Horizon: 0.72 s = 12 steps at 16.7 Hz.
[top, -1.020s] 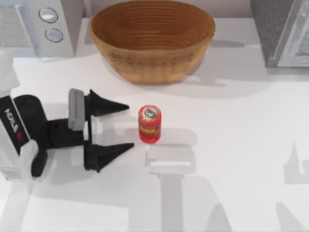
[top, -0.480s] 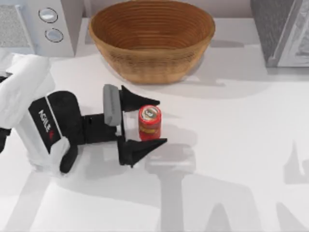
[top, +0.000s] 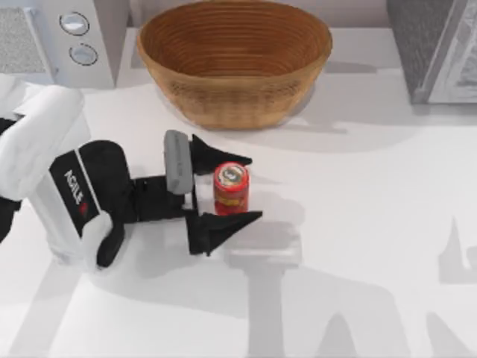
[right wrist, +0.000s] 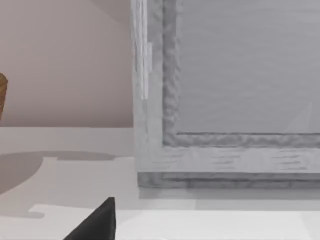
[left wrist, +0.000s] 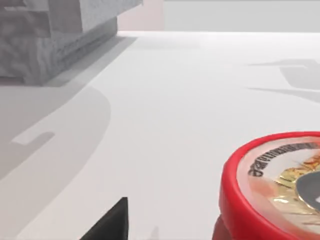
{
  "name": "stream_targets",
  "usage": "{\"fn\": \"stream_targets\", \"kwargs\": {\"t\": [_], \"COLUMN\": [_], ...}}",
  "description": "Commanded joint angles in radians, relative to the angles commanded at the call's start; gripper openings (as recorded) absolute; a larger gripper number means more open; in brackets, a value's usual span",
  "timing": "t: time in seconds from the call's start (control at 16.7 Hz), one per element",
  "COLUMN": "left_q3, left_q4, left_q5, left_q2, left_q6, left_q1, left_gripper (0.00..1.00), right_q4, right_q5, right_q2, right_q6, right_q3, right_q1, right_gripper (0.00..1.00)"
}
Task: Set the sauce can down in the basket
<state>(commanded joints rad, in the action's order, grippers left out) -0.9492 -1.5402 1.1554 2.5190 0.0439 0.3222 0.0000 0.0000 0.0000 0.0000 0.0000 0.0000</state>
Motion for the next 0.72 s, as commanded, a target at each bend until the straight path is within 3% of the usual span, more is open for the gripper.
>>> {"fn": "stream_targets", "kwargs": {"t": [0.6,0.72], "left_q3": [0.0,0.0], "left_q4": [0.0,0.0], "left_q5": [0.0,0.0], "left_q2": [0.0,0.0], "left_q6": [0.0,0.0], "left_q1": [0.0,0.0], "left_gripper": [0.02,0.0], "right_q4": [0.0,0.0], "right_q5": [0.0,0.0], "right_q2": [0.0,0.0], "right_q6": [0.0,0.0], "right_q3": [0.0,0.0], "right_q1": [0.0,0.0], "right_gripper": [1.0,1.0]}}
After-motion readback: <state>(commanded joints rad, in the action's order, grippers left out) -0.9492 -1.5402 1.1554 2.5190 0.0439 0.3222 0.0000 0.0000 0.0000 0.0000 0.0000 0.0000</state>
